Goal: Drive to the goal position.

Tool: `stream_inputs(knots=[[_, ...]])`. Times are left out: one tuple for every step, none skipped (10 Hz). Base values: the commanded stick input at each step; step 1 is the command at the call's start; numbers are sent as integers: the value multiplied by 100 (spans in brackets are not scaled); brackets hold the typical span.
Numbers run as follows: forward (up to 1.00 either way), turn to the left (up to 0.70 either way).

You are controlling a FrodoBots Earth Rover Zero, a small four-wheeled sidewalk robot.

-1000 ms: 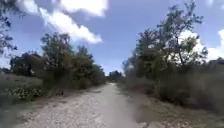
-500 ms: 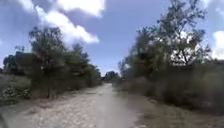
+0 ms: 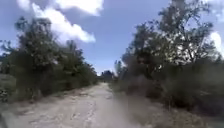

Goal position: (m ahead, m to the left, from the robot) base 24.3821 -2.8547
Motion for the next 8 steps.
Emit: stream_inputs(knots=[[100, 33], [100, 8], [100, 0], [100, 0], [100, 0], [100, 0], [100, 0], [100, 0]])
